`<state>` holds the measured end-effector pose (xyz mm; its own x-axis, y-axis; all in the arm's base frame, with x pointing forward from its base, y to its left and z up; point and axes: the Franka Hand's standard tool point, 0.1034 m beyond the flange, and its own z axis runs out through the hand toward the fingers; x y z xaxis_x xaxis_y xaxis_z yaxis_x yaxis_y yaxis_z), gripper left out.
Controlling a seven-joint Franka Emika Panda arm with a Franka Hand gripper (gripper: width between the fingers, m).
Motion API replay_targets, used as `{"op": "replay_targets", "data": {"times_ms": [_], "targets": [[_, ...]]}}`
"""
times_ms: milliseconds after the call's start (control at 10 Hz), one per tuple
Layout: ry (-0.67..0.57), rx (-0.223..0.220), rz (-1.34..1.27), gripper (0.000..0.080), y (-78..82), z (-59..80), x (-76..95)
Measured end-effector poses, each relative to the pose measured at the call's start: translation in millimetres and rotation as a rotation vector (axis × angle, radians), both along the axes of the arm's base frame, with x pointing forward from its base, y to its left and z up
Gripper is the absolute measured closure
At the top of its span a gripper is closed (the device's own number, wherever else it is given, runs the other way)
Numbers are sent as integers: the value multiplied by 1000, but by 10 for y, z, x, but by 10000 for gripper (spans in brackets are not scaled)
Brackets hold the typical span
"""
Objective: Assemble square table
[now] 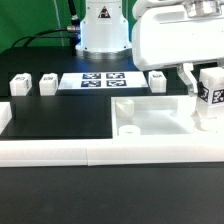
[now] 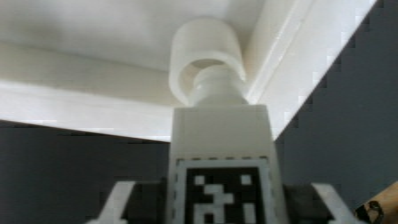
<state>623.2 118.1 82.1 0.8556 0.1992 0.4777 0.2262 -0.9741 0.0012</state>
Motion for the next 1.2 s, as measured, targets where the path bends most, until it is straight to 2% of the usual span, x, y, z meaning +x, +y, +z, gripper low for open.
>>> {"op": "replay_targets", "data": {"times_ms": [600, 800, 1200], "targets": [[-7, 0, -1, 512, -9, -58, -16], [-5, 0, -3, 512, -16, -140, -39], [-59, 7, -8, 512, -14, -141, -25]]}}
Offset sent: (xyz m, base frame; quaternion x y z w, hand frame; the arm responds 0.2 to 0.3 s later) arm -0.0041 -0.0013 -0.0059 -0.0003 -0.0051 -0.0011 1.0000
